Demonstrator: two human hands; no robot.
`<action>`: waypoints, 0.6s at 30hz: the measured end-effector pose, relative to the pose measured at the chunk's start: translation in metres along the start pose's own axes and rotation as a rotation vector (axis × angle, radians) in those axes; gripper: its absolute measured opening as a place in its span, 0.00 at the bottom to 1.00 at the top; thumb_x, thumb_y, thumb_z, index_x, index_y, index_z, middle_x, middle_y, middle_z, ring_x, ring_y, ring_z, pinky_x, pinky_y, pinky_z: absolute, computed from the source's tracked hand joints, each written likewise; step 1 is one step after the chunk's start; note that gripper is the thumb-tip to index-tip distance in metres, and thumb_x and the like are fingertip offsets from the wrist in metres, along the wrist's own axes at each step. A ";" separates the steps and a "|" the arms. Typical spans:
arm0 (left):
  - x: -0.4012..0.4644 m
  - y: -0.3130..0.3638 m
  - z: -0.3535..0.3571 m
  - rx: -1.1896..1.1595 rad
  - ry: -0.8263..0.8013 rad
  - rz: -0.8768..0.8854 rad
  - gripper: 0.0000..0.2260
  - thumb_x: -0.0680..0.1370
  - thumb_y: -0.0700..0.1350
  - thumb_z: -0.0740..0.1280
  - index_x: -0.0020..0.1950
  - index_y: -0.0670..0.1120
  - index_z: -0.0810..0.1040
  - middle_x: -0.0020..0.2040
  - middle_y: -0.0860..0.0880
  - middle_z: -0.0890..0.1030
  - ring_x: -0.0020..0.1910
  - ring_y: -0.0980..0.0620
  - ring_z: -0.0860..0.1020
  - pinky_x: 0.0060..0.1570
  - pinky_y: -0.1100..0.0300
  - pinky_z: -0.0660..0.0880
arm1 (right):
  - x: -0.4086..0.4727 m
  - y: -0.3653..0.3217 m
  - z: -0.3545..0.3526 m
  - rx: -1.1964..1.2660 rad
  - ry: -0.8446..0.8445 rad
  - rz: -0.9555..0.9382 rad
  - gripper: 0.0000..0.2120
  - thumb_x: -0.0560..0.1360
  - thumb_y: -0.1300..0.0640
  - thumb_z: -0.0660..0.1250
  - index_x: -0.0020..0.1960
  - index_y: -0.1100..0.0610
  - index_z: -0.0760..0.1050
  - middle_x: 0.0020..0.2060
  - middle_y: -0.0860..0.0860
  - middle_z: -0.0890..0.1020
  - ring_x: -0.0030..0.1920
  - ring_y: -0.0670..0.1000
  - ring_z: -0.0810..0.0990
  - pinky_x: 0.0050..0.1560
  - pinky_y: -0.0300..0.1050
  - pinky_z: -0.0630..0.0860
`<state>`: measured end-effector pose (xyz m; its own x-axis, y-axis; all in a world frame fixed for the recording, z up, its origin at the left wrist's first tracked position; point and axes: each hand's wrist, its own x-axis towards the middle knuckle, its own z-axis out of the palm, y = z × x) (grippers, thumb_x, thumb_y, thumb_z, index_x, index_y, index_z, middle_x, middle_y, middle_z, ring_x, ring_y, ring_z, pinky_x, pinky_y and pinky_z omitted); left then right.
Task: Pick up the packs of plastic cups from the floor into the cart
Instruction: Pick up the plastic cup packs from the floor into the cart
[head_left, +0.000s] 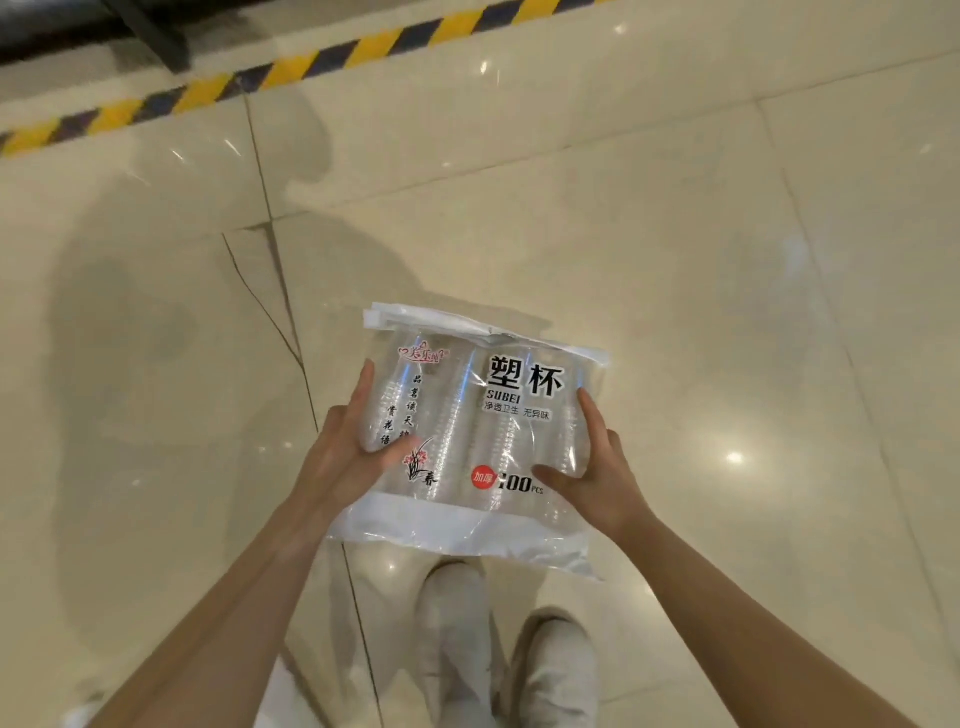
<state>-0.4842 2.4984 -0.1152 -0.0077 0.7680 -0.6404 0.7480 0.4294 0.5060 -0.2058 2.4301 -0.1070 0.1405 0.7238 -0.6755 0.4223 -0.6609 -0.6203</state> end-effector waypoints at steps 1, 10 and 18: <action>-0.017 0.018 -0.015 0.003 0.000 0.008 0.44 0.69 0.64 0.71 0.70 0.74 0.40 0.58 0.51 0.68 0.56 0.51 0.70 0.54 0.55 0.66 | -0.016 -0.018 -0.014 -0.006 0.003 -0.002 0.49 0.68 0.50 0.76 0.76 0.38 0.45 0.65 0.50 0.66 0.54 0.44 0.66 0.57 0.41 0.64; -0.194 0.197 -0.199 -0.031 0.032 0.142 0.40 0.71 0.64 0.68 0.72 0.72 0.43 0.52 0.46 0.70 0.48 0.47 0.74 0.52 0.53 0.70 | -0.195 -0.220 -0.173 -0.034 0.052 -0.118 0.48 0.67 0.48 0.76 0.75 0.37 0.47 0.70 0.49 0.65 0.62 0.43 0.65 0.63 0.42 0.63; -0.335 0.278 -0.286 -0.046 0.210 0.215 0.37 0.73 0.66 0.63 0.73 0.70 0.42 0.55 0.44 0.70 0.53 0.44 0.74 0.54 0.52 0.71 | -0.303 -0.327 -0.248 -0.023 0.057 -0.272 0.46 0.68 0.47 0.75 0.75 0.37 0.49 0.70 0.46 0.64 0.71 0.48 0.63 0.66 0.45 0.62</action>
<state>-0.4637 2.4966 0.4049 0.0068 0.9229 -0.3851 0.7162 0.2642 0.6459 -0.1647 2.4759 0.3995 0.0690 0.8842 -0.4620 0.4717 -0.4369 -0.7659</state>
